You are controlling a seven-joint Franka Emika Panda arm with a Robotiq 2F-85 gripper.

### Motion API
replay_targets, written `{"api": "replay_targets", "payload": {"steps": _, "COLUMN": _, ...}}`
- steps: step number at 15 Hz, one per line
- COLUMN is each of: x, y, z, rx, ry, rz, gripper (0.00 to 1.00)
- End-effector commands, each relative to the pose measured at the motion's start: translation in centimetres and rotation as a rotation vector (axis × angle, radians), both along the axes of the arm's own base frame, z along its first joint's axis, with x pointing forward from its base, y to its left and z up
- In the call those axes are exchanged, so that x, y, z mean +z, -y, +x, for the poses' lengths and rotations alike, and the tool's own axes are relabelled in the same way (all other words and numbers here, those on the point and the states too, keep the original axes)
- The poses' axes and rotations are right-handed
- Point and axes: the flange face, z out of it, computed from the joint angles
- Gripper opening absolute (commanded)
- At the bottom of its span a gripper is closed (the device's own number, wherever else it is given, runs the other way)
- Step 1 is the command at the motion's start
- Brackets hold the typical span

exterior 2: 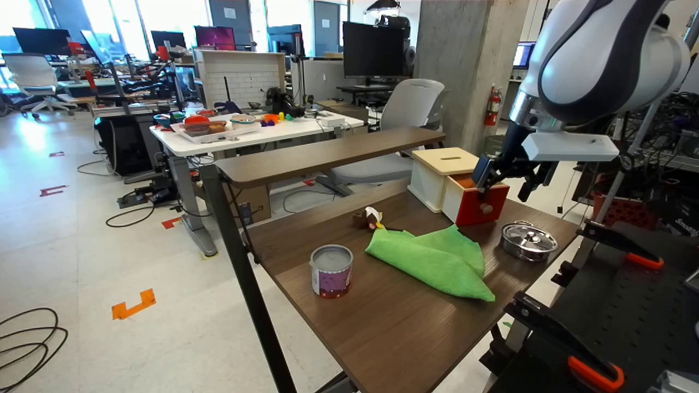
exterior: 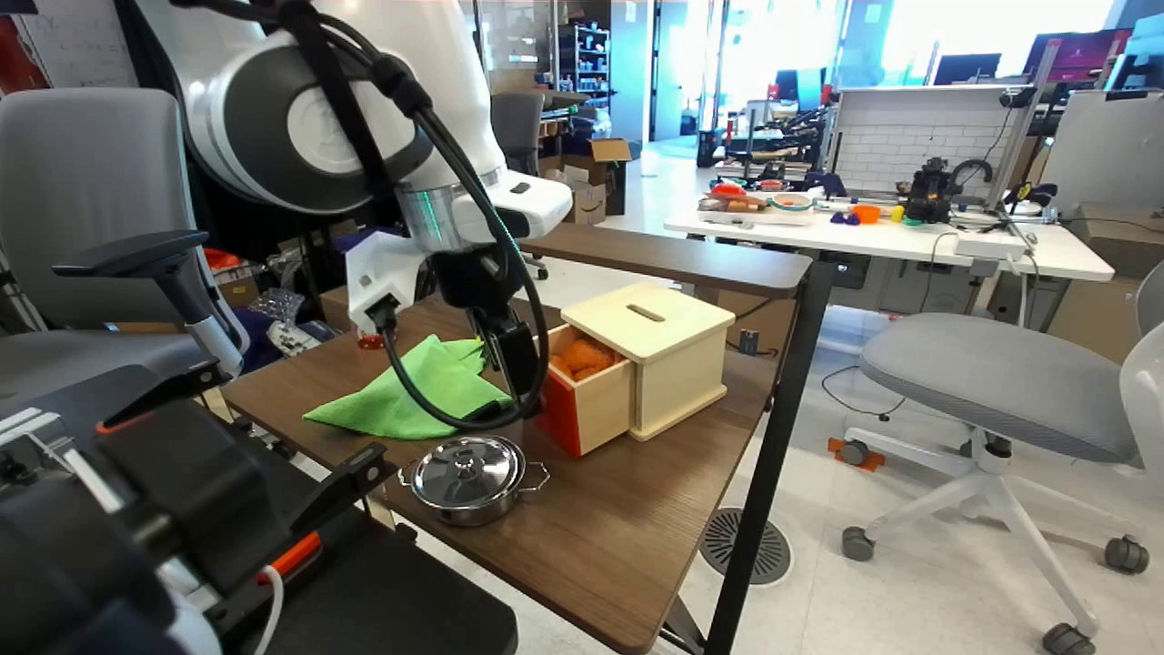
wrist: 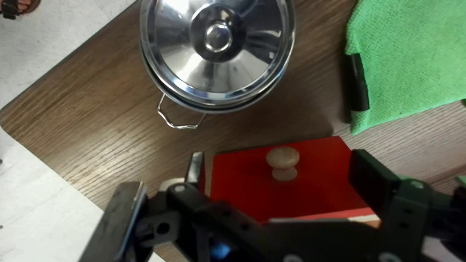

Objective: Close the chest drawer

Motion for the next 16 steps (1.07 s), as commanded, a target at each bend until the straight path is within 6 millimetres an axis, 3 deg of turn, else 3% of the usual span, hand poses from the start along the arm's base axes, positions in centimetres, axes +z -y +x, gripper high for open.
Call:
{"api": "replay_targets", "payload": {"steps": 1, "x": -1.5, "y": -0.1, "z": 1.8, "rx": 0.022, "ry": 0.033, "rz": 0.000, "gripper": 1.00}}
{"api": "replay_targets", "payload": {"steps": 6, "x": -2.2, "y": 0.5, "z": 3.3, "rx": 0.034, "ry": 0.053, "rz": -0.018, "gripper": 1.00}}
{"api": "replay_targets", "payload": {"steps": 16, "x": -1.5, "y": 2.0, "z": 7.3, "rx": 0.001, "ry": 0.138, "rz": -0.045, "gripper": 1.00}}
